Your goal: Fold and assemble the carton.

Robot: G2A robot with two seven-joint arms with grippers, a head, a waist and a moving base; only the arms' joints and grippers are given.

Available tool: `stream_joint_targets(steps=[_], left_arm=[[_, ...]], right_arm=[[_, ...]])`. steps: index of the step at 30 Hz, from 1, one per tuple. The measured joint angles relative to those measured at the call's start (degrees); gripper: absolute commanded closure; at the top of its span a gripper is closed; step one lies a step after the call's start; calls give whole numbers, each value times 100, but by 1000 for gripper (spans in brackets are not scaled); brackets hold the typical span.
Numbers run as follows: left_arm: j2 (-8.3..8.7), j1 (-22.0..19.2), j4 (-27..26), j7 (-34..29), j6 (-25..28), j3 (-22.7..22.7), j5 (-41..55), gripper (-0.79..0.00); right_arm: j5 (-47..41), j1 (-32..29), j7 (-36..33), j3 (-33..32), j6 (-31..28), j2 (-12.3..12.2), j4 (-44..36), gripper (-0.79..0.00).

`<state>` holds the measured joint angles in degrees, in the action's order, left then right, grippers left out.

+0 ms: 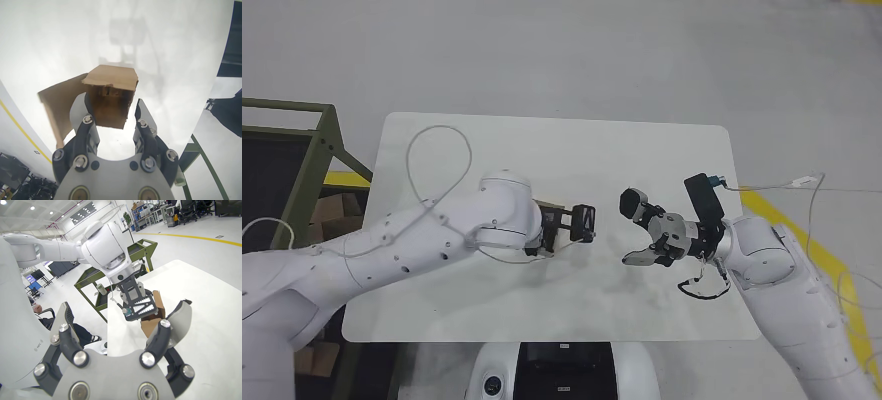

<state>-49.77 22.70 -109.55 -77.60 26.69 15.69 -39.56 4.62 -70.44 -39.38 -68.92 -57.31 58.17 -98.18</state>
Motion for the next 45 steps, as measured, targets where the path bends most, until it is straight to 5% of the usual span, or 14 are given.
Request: stream_joint_targets(steps=[6,13,15,20,29,37,45], left_arm=[[570,288,-980,26,-187,808,-7,-489],[1409,1245,-1992,418,-452,2431,208,-650],[1617,1620,-2006,586,-580,2893,323,-785],[2101,2809,-1458,1242,-123,4059,1116,-785],[2098,2903,-1343,1401,-134,4085,1099,-785],[1931,3109,-75,2180,-563,3905,2558,-785],[1785,3142,280,2241,-658,3634,2521,-785]], right_arm=[[196,-108,-4,-25,235,-31,-146,-785],[543,-10,-240,129,840,-44,-278,-785],[716,50,-387,194,1071,-46,-343,-785],[971,135,-663,295,1521,-49,-455,-785],[1120,145,-804,440,1688,-38,-538,-785],[2042,833,-1480,1651,3735,205,-398,-785],[2503,1463,-1076,2425,5253,528,146,-785]])
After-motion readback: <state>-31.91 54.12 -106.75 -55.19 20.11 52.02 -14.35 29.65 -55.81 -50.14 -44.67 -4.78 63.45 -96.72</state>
